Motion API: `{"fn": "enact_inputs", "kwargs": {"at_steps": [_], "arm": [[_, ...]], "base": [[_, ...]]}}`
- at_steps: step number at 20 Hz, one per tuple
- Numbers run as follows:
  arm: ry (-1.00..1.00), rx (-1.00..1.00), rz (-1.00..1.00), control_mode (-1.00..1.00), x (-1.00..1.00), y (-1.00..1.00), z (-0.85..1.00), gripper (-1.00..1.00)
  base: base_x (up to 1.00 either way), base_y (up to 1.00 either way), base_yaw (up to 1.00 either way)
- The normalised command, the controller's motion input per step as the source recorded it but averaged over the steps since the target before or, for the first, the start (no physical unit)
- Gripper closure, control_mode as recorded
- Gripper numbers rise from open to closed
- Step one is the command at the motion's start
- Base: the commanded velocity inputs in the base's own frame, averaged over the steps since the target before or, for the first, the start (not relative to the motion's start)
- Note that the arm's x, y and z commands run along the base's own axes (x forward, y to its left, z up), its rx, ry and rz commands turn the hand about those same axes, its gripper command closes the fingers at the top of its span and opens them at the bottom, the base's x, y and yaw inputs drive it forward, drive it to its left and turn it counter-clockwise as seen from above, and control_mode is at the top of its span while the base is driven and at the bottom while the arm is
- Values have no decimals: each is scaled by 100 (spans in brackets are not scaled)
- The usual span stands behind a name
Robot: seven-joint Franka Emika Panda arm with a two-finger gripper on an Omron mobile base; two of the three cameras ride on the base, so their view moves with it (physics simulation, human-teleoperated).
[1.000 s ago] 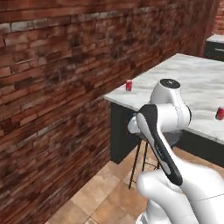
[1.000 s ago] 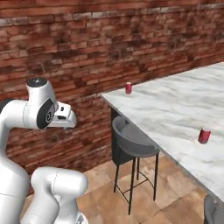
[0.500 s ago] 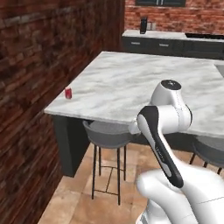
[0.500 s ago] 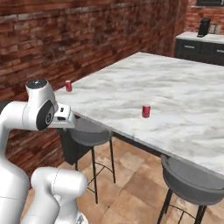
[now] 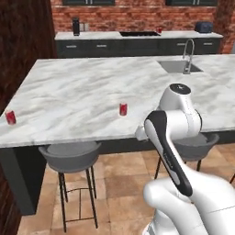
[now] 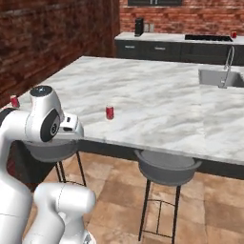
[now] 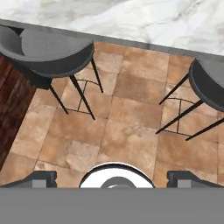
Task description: Four empty soda cans are scattered around the kitchen. Gather all the cans and cluster them next to the stove for recycling.
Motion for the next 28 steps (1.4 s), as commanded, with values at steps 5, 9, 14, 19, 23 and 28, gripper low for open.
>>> {"fn": "enact_inputs", "kwargs": {"at_steps": [5, 9, 14, 19, 23, 28], "arm": [[0, 0, 0, 100, 0, 0, 0, -100], [0, 0, 0, 100, 0, 0, 0, -100], [0, 0, 0, 100, 0, 0, 0, -100], [0, 0, 0, 100, 0, 0, 0, -100], [0, 0, 0, 100, 0, 0, 0, -100], [0, 0, 0, 100, 0, 0, 0, -100]], "base": [[39, 29, -42], [41, 48, -32], [42, 40, -11], [57, 26, 3], [50, 2, 16], [53, 0, 15]]}}
